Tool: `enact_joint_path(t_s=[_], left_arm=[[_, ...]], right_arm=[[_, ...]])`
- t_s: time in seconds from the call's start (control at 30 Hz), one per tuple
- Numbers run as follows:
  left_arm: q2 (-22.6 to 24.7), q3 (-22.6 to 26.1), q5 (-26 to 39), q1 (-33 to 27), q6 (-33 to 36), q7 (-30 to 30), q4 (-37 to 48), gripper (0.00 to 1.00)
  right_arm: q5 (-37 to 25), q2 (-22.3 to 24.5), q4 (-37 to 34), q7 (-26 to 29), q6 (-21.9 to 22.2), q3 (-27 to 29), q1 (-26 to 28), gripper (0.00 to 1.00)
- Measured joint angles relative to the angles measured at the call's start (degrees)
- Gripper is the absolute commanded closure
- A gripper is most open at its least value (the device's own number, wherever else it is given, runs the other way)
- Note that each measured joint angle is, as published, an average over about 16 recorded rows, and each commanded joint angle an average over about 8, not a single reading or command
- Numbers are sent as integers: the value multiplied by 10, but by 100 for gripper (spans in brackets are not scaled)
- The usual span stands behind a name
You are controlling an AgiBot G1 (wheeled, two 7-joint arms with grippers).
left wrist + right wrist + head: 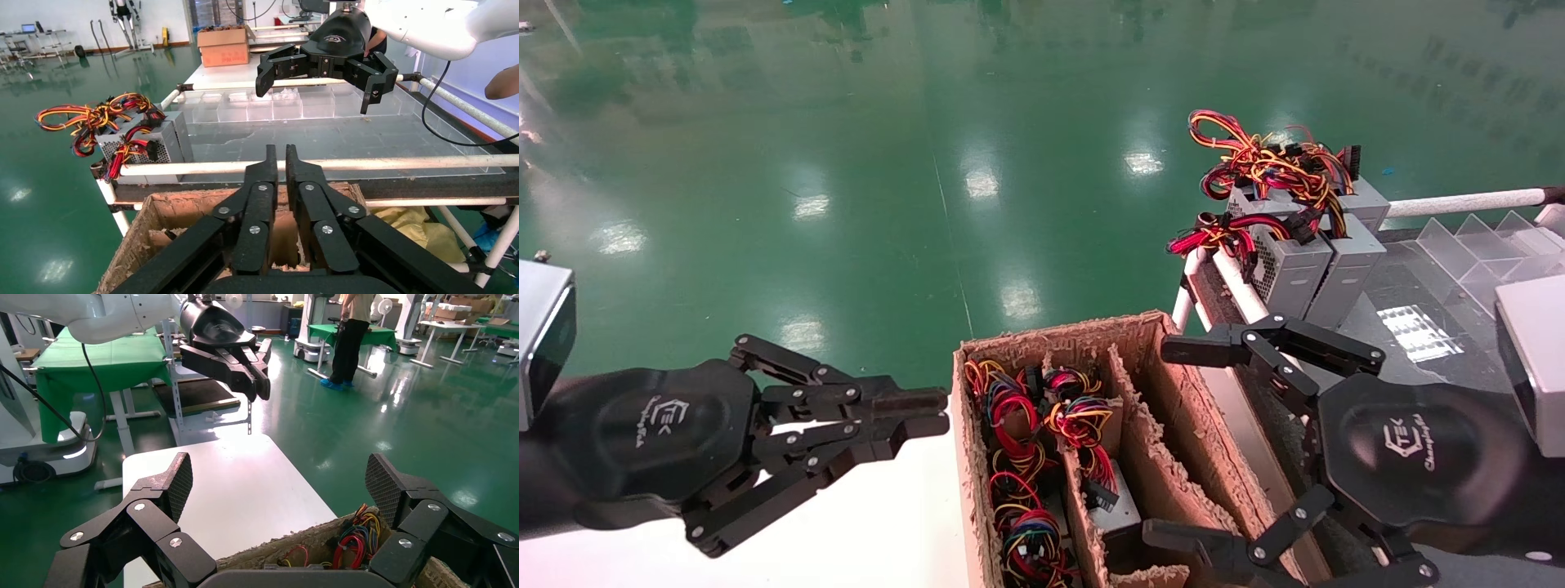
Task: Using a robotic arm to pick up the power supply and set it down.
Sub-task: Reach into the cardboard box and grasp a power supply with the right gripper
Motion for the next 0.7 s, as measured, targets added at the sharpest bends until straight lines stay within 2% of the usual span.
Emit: enact_joint_path(t_s=[0.3, 0.57, 0.7], left_arm=[[0, 0, 0, 0, 0, 0, 0, 0], [0, 0, 0, 0, 0, 0, 0, 0], [0, 0, 0, 0, 0, 0, 0, 0]], right_arm=[[-32, 1, -3, 8, 28, -7, 6, 0], [-134, -26, -11, 57, 88, -54, 33, 1], [-203, -55, -24, 88, 117, -91, 56, 49]])
